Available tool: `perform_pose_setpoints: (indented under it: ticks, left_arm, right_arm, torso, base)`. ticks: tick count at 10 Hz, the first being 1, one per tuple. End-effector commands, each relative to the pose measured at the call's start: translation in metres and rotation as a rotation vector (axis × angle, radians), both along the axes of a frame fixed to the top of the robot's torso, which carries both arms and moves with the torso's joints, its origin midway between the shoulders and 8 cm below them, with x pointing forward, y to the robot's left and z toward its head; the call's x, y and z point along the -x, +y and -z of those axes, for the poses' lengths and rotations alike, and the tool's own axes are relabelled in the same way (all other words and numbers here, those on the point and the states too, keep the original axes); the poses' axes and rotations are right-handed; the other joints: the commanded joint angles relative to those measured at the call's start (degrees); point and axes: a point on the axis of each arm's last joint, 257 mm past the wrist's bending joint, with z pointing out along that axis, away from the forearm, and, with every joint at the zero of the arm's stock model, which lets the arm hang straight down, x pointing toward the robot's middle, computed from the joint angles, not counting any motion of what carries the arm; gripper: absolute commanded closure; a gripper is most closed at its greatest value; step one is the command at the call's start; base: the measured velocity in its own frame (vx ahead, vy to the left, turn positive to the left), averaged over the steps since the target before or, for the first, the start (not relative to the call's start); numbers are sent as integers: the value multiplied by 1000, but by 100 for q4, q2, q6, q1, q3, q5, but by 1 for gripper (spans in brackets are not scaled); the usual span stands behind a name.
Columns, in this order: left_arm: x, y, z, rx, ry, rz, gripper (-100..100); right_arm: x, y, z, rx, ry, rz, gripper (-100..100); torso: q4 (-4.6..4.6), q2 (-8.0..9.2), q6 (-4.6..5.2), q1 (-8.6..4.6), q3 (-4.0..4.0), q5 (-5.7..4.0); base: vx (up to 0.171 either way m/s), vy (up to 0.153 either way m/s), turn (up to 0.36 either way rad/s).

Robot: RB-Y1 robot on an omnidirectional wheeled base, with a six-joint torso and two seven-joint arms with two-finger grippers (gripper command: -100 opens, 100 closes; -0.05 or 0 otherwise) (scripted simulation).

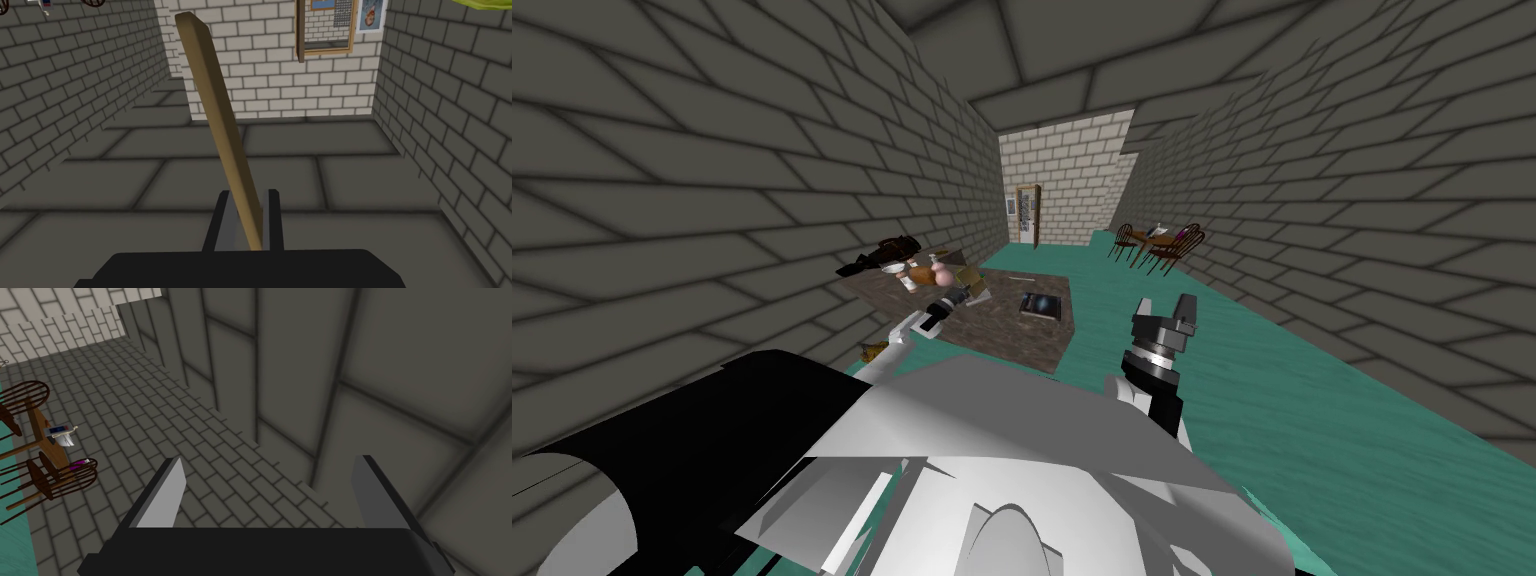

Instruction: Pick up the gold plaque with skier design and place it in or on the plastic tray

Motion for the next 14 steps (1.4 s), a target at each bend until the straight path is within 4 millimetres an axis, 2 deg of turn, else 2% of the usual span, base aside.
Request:
perform_pose_setpoints:
  ticks: [1, 3, 4, 5, 9, 10, 11, 14]
  left_arm:
    - [-5, 6, -9, -12, -8, -21, 100]
    - [-10, 16, -24, -26, -21, -45, 100]
    - [-8, 10, -19, -21, -17, -33, 100]
    - [-9, 11, -21, -21, -19, -37, -100]
    - [-9, 11, -21, -21, -19, -37, -100]
    - [-9, 11, -21, -21, -19, -37, 0]
    - [-11, 19, -38, -27, -28, -39, -100]
    - [-14, 28, -65, -36, -40, -41, -100]
  right_arm:
    - [0, 0, 0, 0, 0, 0, 0]
    - [0, 0, 0, 0, 0, 0, 0]
    - [0, 0, 0, 0, 0, 0, 0]
    - [0, 0, 0, 0, 0, 0, 0]
    - [0, 0, 0, 0, 0, 0, 0]
    - [0, 0, 0, 0, 0, 0, 0]
    - [0, 0, 0, 0, 0, 0, 0]
    - [0, 0, 0, 0, 0, 0, 0]
  torso:
    - [0, 0, 0, 0, 0, 0]
    - [0, 3, -1, -18, 1, -3]
    - [2, 0, -2, -21, 2, -8]
    - [-1, 11, -3, -40, 5, -7]
    - [4, 29, -3, -63, 16, -13]
    - [4, 30, -3, -64, 16, -13]
    - [4, 30, -3, -64, 16, -13]
    - [8, 42, -2, -83, 23, -19]
  base:
    - [70, 109, -11]
    - [64, 95, -9]
    - [39, 47, -10]
    - [7, 10, -1]
    - [0, 0, 0]
    - [0, 0, 0]
    - [-21, -27, -12]
    - [-29, -47, -6]
